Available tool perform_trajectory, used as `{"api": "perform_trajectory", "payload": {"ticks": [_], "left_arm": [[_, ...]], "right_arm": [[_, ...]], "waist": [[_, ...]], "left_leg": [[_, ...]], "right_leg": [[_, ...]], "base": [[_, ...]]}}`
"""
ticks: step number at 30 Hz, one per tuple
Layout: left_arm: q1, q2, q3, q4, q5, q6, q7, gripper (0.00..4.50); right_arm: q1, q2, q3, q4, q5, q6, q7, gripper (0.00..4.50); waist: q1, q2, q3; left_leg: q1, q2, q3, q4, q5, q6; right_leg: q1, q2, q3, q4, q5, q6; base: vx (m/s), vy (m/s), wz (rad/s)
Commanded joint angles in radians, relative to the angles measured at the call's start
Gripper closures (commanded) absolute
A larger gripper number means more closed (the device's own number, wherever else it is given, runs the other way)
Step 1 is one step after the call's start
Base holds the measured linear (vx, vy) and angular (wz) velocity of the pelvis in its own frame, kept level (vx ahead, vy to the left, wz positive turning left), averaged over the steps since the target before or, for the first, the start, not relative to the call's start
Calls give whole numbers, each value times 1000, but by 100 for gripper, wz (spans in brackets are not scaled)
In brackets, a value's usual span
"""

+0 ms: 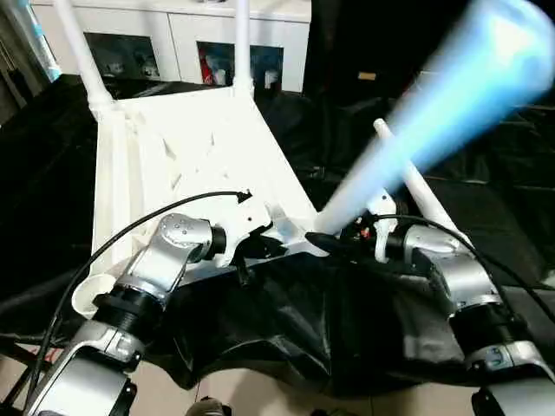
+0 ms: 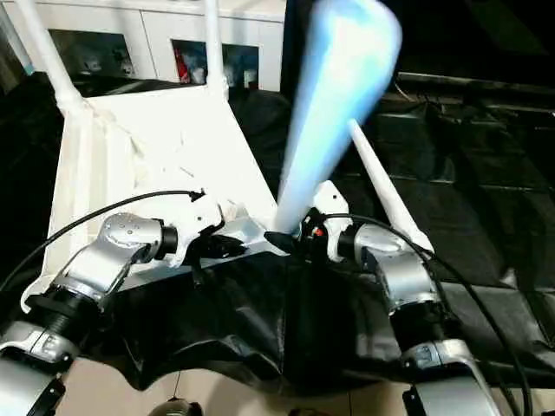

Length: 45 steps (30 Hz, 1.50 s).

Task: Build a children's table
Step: Insert table leg to table base

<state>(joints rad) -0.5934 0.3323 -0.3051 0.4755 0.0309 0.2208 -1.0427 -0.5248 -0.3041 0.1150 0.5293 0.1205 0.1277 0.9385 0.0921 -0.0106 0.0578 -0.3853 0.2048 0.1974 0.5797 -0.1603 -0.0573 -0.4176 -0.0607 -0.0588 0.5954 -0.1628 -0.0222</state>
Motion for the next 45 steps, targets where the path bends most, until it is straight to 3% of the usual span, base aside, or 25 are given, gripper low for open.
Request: {"api": "perform_trajectory", "payload": {"ticks": [1,10,11,17,22,23,33,41,43,44,45], "left_arm": [[-11,-15,-22,-55,-24,-5,-26,450],[12,10,-31,-97,-31,14,-77,450],[14,13,-31,-102,-33,16,-83,450],[24,26,-30,-116,-50,14,-114,450],[28,28,-27,-124,-64,4,-139,450],[28,29,-26,-126,-66,7,-144,450],[33,44,-28,-133,-76,16,-185,450],[30,39,-21,-121,-71,24,-150,450],[19,19,-10,-101,-63,35,-106,450],[19,19,-10,-101,-63,35,-106,450],[-10,-26,9,-52,-44,58,-10,450]], "right_arm": [[6,10,16,-20,8,17,12,133],[7,-9,8,-21,46,89,73,175],[7,-11,7,-19,51,98,80,177],[0,-13,-1,39,69,174,115,178],[-5,-14,-2,95,83,200,140,179],[-8,-14,-2,110,81,198,140,179],[-42,-12,0,282,56,165,144,180],[-41,10,-15,312,49,117,85,180],[-46,30,-34,337,48,95,20,180],[-46,30,-34,337,48,95,20,180],[-62,70,-64,389,43,59,-120,180]], "waist": [[-1,1,-76],[4,-6,-76],[5,-3,-75],[4,-9,-73],[5,-5,-73],[4,-9,-73],[4,-4,-75],[-1,-8,-76],[-3,-8,-72],[-8,-8,-67],[-13,-4,-62]], "left_leg": [[24,31,-14,-57,-183,36],[23,31,-13,-54,-162,49],[23,32,-13,-54,-165,50],[24,32,-13,-54,-189,37],[26,33,-13,-53,-204,28],[25,32,-13,-53,-204,26],[26,33,-15,-53,-215,16],[29,33,-16,-57,-248,2],[31,33,-18,-59,-277,-4],[33,31,-18,-62,-310,-11],[40,31,-21,-63,-354,-26]], "right_leg": [[58,-74,43,-57,-146,-211],[61,-74,43,-53,-139,-213],[60,-75,42,-54,-149,-212],[57,-75,42,-58,-203,-201],[54,-76,41,-60,-233,-195],[55,-76,41,-60,-234,-194],[55,-77,38,-59,-228,-203],[56,-76,37,-59,-227,-206],[54,-77,37,-65,-275,-199],[51,-78,37,-72,-334,-187],[44,-81,37,-80,-414,-172]], "base": [[0,0,0],[0,0,0],[0,0,0],[0,0,0],[0,0,0],[0,0,0],[0,0,0],[0,0,0],[0,0,0],[0,0,0],[0,0,0]]}}
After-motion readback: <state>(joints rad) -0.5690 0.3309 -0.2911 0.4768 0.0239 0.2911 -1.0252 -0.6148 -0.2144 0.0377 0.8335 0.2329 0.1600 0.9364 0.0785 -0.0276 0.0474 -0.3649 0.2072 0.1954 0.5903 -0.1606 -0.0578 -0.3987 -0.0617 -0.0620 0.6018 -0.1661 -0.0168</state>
